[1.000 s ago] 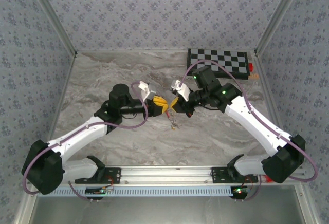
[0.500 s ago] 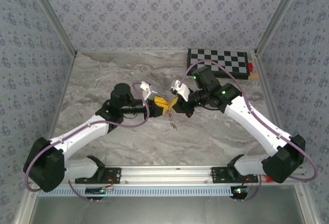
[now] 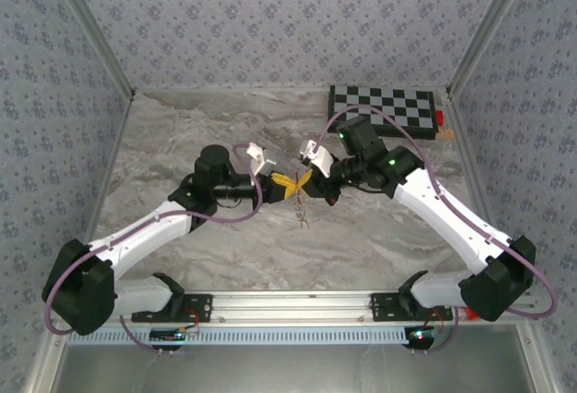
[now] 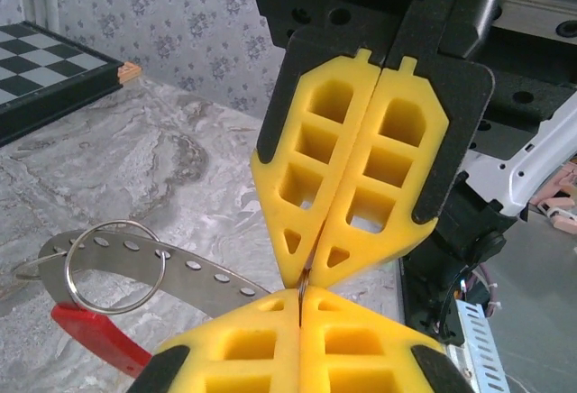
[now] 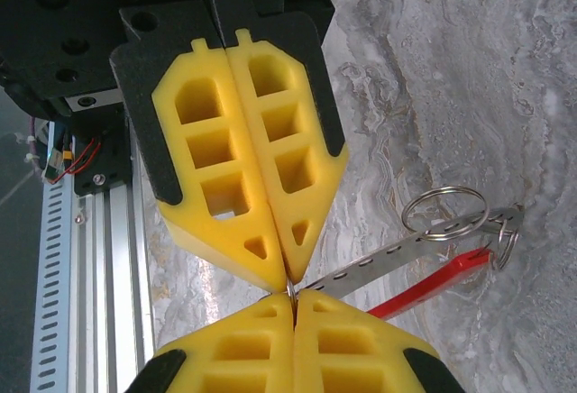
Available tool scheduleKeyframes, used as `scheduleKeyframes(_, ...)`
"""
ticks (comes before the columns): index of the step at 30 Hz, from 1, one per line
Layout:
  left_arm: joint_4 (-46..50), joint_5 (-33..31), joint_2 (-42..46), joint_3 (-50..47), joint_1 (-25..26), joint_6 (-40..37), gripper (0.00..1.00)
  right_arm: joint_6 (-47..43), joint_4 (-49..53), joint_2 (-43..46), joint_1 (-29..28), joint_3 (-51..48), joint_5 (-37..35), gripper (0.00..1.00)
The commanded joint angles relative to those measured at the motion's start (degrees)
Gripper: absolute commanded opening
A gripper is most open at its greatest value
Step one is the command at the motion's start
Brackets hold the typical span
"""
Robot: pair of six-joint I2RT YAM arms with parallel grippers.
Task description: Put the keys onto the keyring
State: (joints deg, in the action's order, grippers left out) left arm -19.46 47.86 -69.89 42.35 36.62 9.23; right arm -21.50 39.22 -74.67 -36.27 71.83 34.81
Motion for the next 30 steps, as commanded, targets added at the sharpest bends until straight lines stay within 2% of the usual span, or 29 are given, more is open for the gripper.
scheduleKeyframes(1, -1.79, 0.64, 0.35, 1.35, -0.21, -0.12, 0.00, -0.30, -0.87, 1.21, -0.50, 0.41, 1.28, 0.00)
scheduleKeyframes(4, -2.24, -0.10, 0.97, 1.03, -0.09, 0.08, 0.00, -0.30, -1.15, 1.69, -0.51, 0.02, 0.28, 0.00)
scheduleKeyframes(5, -2.60, -0.45, 1.31, 0.84, -0.20, 0.23, 0.00, -0.33, -1.29, 2.03, -0.55, -0.15, -0.53, 0.05)
scheduleKeyframes(7, -3.13, -1.26, 2.17, 0.47, -0.14, 0.45, 0.00, 0.13, -1.34, 3.22, -0.55, -0.67, -0.83, 0.08)
scheduleKeyframes(9, -4.20, -2.48, 3.44, -0.16, -0.16, 0.95, 0.00, 1.99, -3.89, 5.76, -0.46, -2.04, -1.59, 0.24)
scheduleKeyframes(11, -5.70, -3.68, 4.76, -1.00, -0.07, 1.65, 0.00, 3.45, -8.29, 8.99, -0.34, -5.82, -3.84, 0.34)
scheduleKeyframes(19, -14.76, -10.35, 8.42, -4.03, -0.03, 6.87, 0.00, 10.00, -24.49, 19.92, -1.14, -18.88, -13.43, 0.37)
scheduleKeyframes(25, -25.15, -15.17, 8.91, -6.31, 0.95, 13.14, 0.00, 9.46, -36.44, 25.89, -7.38, -26.70, -25.35, 0.39)
scheduleKeyframes(30, -28.95, -20.45, 9.13, -7.12, 3.18, 14.08, 0.00, 7.22, -41.83, 25.34, -12.22, -28.68, -32.41, 0.40)
